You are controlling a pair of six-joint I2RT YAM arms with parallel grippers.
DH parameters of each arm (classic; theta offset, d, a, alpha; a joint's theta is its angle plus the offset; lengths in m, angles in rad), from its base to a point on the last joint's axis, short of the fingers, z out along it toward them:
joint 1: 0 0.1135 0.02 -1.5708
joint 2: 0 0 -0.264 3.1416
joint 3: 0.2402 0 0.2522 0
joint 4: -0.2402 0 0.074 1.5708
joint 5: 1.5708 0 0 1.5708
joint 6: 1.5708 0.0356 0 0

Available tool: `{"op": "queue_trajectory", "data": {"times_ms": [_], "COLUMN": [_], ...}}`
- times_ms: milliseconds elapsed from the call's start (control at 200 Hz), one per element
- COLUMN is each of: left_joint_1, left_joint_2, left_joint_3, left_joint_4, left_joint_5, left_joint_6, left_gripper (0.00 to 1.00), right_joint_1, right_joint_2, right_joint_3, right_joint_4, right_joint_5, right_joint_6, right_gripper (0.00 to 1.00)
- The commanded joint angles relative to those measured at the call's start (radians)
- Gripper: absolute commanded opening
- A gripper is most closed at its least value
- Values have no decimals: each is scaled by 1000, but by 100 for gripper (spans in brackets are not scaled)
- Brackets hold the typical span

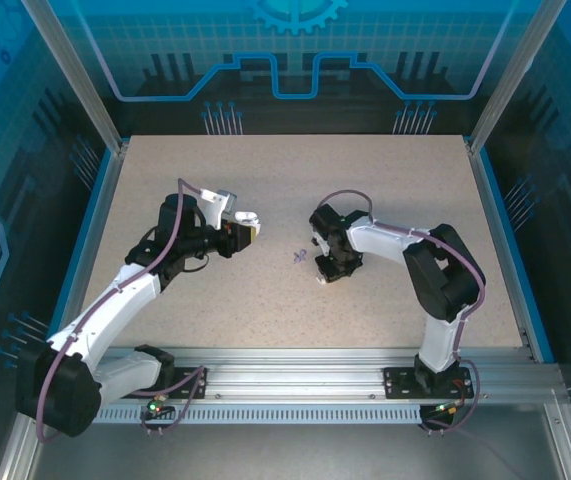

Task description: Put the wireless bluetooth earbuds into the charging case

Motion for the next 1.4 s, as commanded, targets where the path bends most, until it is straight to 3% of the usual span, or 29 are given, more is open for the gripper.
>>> {"op": "queue_trajectory", "data": {"times_ms": [0, 320, 520, 730, 860, 1236, 1396], "left_joint_1": [-8, -8, -8, -8, -8, -8, -8], "left_joint_2": [-15, -23, -29, -29, -30, -42, -38], "left_joint_3": [33, 30, 28, 26, 27, 27, 29], "left_joint_4": [-14, -19, -22, -18, -17, -29, -27], "left_joint_5": [-7, -13, -13, -12, -10, -12, -13], "left_joint_6": [26, 27, 28, 27, 25, 35, 35], "left_gripper": [8, 9, 9, 9, 9, 9, 9], "right_joint_1": [41, 89, 91, 124, 147, 179, 181], "right_joint_2": [28, 23, -32, -84, -73, 47, 73], "right_joint_3": [22, 53, 66, 54, 61, 136, 143], "right_joint_4": [9, 45, -7, -6, 10, -43, -58], "right_joint_5": [-99, -241, -115, -169, -137, -18, -22], "right_joint_6": [9, 34, 30, 7, 28, 56, 46], "right_gripper": [16, 22, 31, 41, 50, 43, 43]}}
